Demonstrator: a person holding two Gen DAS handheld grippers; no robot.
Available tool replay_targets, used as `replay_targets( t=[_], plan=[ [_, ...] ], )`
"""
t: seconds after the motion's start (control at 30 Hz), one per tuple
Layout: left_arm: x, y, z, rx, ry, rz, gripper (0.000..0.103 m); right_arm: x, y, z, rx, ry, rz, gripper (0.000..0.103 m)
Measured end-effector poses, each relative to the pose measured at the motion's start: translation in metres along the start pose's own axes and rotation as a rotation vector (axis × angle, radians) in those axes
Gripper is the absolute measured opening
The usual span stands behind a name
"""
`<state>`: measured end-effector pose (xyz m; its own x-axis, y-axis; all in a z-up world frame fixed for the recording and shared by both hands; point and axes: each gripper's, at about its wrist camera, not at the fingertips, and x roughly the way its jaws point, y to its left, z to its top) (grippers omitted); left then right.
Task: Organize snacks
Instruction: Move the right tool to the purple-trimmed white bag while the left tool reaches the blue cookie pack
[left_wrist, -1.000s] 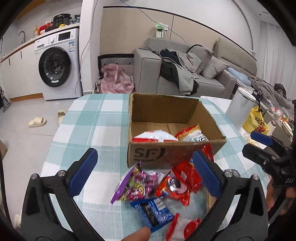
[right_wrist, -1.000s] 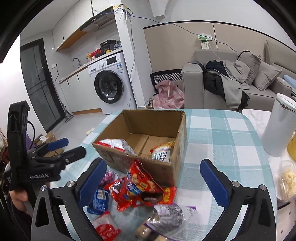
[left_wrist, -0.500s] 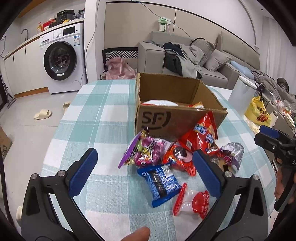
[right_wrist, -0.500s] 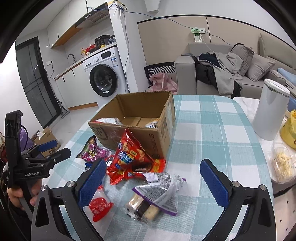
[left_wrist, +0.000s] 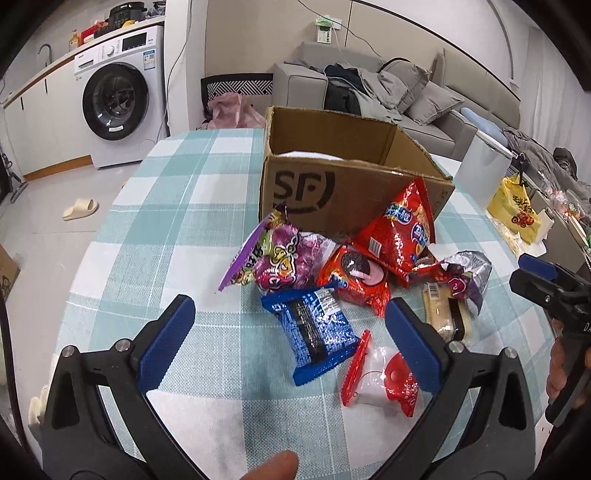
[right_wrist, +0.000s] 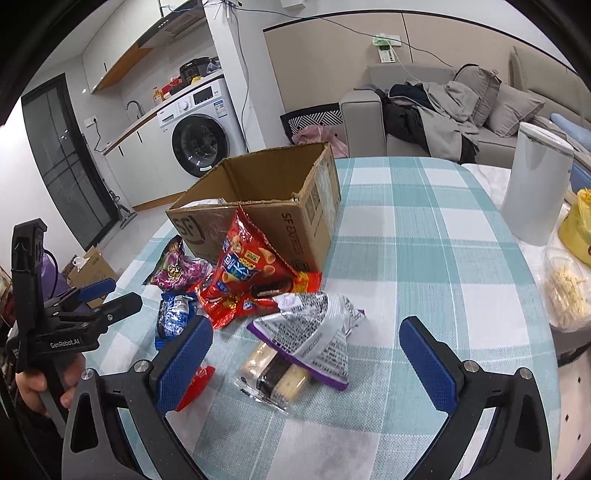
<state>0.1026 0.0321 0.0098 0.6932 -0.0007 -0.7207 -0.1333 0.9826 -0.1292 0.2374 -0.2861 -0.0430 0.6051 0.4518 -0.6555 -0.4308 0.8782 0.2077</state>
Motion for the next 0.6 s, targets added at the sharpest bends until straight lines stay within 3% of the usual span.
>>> replay_targets(
  t=[0.6],
  plan=[
    [0.040, 0.013, -0.022, -0.052, 0.093, -0.003, 0.102, 0.027, -0.012, -0.020, 0.061, 0.090, 0.015, 0.103]
  ],
)
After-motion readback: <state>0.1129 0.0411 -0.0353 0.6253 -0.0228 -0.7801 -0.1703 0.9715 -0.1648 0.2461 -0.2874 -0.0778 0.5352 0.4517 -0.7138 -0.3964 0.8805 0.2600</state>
